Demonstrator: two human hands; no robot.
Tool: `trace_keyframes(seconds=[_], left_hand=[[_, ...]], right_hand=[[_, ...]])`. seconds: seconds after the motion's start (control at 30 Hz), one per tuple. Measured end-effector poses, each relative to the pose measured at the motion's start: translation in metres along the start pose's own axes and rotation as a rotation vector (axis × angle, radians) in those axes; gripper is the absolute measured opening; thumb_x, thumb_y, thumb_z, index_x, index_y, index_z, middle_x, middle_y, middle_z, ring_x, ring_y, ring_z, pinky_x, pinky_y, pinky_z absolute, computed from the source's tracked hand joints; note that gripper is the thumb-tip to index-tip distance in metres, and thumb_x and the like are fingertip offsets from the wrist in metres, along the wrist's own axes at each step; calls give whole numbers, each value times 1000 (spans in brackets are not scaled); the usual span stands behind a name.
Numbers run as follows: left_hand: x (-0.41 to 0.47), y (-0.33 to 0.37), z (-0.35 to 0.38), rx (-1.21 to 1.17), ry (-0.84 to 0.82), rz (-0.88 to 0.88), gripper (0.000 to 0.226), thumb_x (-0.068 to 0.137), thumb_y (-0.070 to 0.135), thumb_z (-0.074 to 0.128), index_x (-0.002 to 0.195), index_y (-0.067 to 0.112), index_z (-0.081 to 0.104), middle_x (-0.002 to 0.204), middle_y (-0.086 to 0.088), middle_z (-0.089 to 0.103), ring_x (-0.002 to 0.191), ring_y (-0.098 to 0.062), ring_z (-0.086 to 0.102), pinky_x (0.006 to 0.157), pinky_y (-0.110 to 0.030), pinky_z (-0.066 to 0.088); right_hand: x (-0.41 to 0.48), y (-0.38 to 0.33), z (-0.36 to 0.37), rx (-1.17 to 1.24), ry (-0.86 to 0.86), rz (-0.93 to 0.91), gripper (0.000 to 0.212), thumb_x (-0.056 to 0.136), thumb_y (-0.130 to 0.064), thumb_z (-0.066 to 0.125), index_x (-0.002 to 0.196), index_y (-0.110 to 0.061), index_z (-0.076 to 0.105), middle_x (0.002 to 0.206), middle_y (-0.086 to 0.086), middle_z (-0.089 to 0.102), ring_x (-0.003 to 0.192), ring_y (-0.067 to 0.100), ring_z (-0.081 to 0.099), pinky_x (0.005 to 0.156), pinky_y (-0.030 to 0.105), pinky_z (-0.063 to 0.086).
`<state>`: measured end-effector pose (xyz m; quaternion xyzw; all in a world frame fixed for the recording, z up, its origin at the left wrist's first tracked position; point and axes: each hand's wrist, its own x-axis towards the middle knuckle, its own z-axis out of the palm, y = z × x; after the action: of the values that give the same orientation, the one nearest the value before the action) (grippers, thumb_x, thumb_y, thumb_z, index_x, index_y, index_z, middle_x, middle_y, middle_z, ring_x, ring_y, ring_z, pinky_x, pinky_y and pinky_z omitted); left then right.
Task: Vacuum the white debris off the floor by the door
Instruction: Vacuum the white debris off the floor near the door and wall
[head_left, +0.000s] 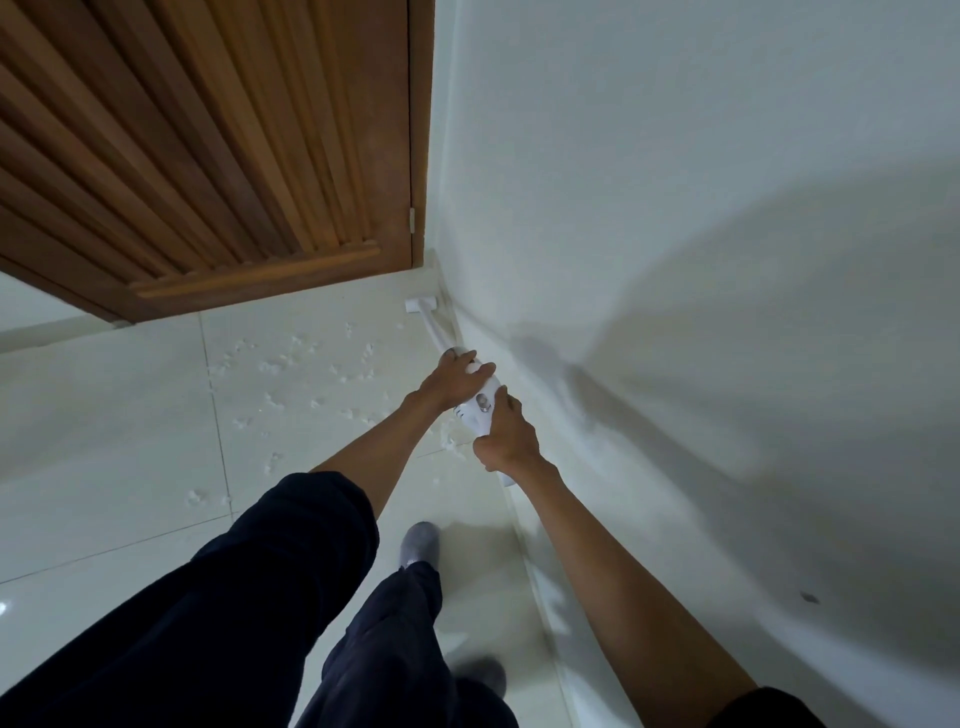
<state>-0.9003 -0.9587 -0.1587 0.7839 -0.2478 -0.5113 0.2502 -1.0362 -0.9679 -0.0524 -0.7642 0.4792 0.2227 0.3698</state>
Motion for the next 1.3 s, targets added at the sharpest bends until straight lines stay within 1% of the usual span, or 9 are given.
trace_keyframes(seconds=[0.23,0.43,0.5,0.6,0.77,0.9,1.03,1.17,1.3], left_hand=[[-16,-12,21,31,-43,-27,73,94,56,49,155,19,32,165,-8,19,151,-32,22,122,-50,23],[-40,-18,50,21,-50,-44,73,95,55,47,156,19,29,167,-6,15,153,-30,18,123,-49,20],[-50,-20,60,27,-52,-46,72,96,55,46,156,19,30,167,-5,15,153,-29,17,124,-49,19],[-60,-22,78,34,-42,-46,69,97,54,45,156,20,31,167,-5,14,153,-30,17,123,-50,19],[-100,-9,110,83,-83,10,51,105,43,40,148,17,41,165,-4,18,151,-30,19,121,-50,24],[-121,-13,141,149,-91,30,45,107,39,35,146,16,44,166,-5,16,152,-28,16,119,-51,24],[-138,-24,171,106,-55,-6,77,89,65,41,149,17,39,166,0,15,150,-23,24,116,-47,30],[-153,-34,199,109,-75,25,42,103,43,40,137,20,49,163,0,23,152,-23,15,118,-52,26],[-156,-57,227,63,-15,-23,85,74,73,39,134,13,49,156,-1,32,143,-23,33,113,-53,34]], right_hand=[[-16,18,19,67,30,21,82,78,-21,63,147,-19,19,129,7,53,87,33,68,70,39,59],[-37,50,28,-46,-10,13,98,79,-5,57,156,-23,-2,161,-3,18,109,34,60,76,33,49],[-45,61,32,-61,-8,2,97,80,-5,57,156,-23,-3,160,-2,21,110,34,60,77,33,49],[-56,80,38,-10,18,-8,90,84,-13,59,155,-22,4,153,3,35,109,32,61,78,34,50],[-81,113,50,130,77,-37,72,90,-52,55,147,-25,20,121,2,59,92,28,68,76,44,59],[-102,145,60,128,67,-43,73,92,-57,49,150,-24,18,125,1,57,95,28,67,80,43,59],[-122,174,70,229,54,-35,53,94,-57,39,138,-29,31,110,2,63,76,23,60,80,47,58],[-142,197,77,239,50,-54,45,97,-54,35,133,-28,32,106,2,61,73,22,57,79,46,57],[-162,219,85,226,20,-46,52,96,-57,33,140,-29,28,108,4,63,73,23,59,71,41,58]])
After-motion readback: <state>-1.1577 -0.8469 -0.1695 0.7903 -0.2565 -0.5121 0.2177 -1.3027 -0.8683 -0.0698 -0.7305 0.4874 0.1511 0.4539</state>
